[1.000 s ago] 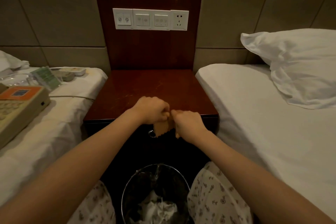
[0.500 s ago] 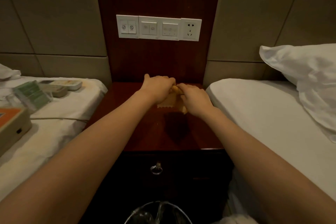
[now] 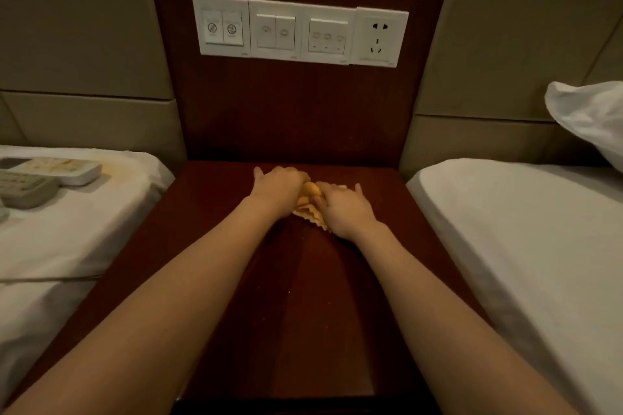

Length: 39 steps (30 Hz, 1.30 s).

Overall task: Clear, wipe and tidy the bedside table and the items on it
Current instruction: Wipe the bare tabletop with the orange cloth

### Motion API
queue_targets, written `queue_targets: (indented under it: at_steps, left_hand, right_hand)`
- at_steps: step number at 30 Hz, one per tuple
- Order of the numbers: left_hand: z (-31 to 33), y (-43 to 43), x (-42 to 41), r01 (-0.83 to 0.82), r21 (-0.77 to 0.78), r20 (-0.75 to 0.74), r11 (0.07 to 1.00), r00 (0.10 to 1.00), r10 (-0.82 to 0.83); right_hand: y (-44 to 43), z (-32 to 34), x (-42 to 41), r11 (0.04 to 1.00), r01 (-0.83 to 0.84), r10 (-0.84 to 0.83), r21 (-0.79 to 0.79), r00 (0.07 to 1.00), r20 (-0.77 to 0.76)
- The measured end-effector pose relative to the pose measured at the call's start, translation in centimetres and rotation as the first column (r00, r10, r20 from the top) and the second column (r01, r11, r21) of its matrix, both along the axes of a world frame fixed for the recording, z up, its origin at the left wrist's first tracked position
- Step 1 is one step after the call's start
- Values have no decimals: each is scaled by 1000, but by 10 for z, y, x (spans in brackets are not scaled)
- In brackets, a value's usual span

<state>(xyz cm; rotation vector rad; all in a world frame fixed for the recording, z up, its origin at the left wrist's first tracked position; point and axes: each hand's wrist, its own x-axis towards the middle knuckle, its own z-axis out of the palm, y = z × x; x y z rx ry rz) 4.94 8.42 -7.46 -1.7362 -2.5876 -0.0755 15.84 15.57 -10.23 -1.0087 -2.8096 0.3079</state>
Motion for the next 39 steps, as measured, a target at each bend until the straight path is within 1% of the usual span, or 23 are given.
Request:
queue_targets:
  at_steps: [2, 4, 7, 11, 17, 27, 35, 39]
  left_hand:
    - [-5, 3, -4, -40, -24, 121, 999, 992, 42]
    - [-4, 5, -6, -59, -46, 175, 997, 982, 66]
    - [0, 3, -6, -55, -77, 179, 995, 982, 68]
    - [-3, -6, 2, -47, -67, 186, 997, 981, 59]
    - [0, -31, 19, -39, -95, 162, 995, 985, 54]
    - [8, -74, 53, -5, -117, 145, 993, 989, 22]
    - [12, -116, 80, 37, -120, 178, 992, 984, -15]
    - [11, -134, 93, 35, -124, 174, 992, 985, -12]
  right_hand:
    - [7, 2, -1, 1000, -14, 12, 14, 997, 70]
    - [9, 5, 0, 999, -37, 38, -10, 993, 113]
    - [4, 5, 0, 998, -35, 41, -52, 992, 120]
    - [-11, 5, 3, 999, -7, 13, -46, 991, 132]
    - [-34, 6, 20, 995, 9, 4, -99, 991, 133]
    - [-84, 13, 58, 993, -3, 19, -116, 990, 140]
    - [-124, 14, 90, 992, -26, 41, -121, 992, 122]
    - [-141, 9, 101, 994, -14, 26, -108, 994, 110]
